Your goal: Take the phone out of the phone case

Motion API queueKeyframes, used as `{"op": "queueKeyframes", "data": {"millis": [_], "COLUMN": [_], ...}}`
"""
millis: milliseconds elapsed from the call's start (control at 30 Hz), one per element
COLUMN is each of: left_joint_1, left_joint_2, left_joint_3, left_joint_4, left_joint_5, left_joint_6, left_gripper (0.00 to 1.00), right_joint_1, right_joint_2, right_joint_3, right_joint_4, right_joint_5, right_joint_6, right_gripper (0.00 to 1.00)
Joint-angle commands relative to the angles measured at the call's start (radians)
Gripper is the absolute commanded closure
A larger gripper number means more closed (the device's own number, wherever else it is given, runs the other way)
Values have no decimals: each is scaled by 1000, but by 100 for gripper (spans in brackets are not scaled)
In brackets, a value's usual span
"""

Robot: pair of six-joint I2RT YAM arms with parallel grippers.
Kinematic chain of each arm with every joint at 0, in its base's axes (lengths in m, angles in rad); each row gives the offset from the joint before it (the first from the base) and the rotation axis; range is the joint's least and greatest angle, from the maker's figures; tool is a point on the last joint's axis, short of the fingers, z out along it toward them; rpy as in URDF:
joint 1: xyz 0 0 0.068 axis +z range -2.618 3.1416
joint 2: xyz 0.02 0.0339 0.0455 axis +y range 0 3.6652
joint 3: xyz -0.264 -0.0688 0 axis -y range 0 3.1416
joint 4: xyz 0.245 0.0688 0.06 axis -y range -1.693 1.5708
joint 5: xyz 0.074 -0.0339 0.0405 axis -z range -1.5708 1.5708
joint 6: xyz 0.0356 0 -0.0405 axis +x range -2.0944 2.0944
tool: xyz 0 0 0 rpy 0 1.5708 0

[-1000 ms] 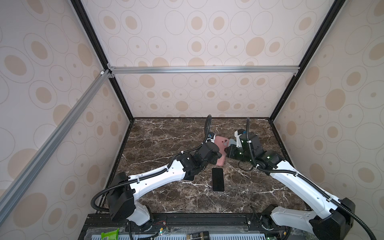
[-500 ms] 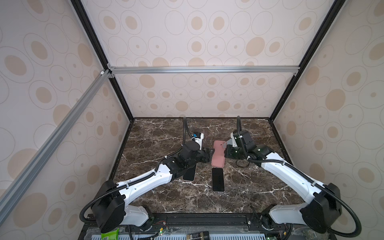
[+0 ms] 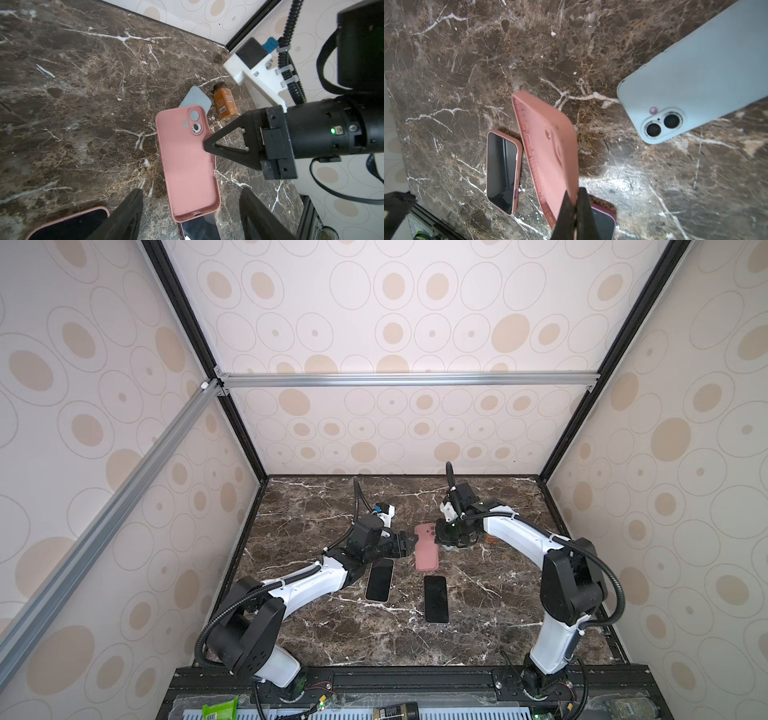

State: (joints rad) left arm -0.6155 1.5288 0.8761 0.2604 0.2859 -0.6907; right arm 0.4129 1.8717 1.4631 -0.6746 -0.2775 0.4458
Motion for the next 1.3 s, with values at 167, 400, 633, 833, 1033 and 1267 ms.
{"op": "queueKeyframes", "data": {"millis": [167,400,633,833,1033,1267], "left_joint_1": [22,22,21,22,21,20], "left_joint_2": [71,92,103,110,110,100], "left_joint_3": [78,96,102,97,90,70], "left_joint_4": [47,27,-8,-10,-19,-27], "left_joint_5": [62,63,43,45,41,38], "left_joint_6": [23,30,22,14,15,19], "left_gripper": [27,27,27,27,27,27], "right_joint_1": [-24,-36,-38,-39,-43,-70], "right_joint_2": [170,270,336,361,357,311], "right_joint_3": [146,210,257,281,285,219], "right_joint_4": [-88,-123,-162,-208,-252,-247], "right_joint_5": [-57,-20,35,95,169,231], "right_joint_6": [-52,-61,-64,-82,-109,-106], "right_gripper": [100,100,98,97,97,97]}}
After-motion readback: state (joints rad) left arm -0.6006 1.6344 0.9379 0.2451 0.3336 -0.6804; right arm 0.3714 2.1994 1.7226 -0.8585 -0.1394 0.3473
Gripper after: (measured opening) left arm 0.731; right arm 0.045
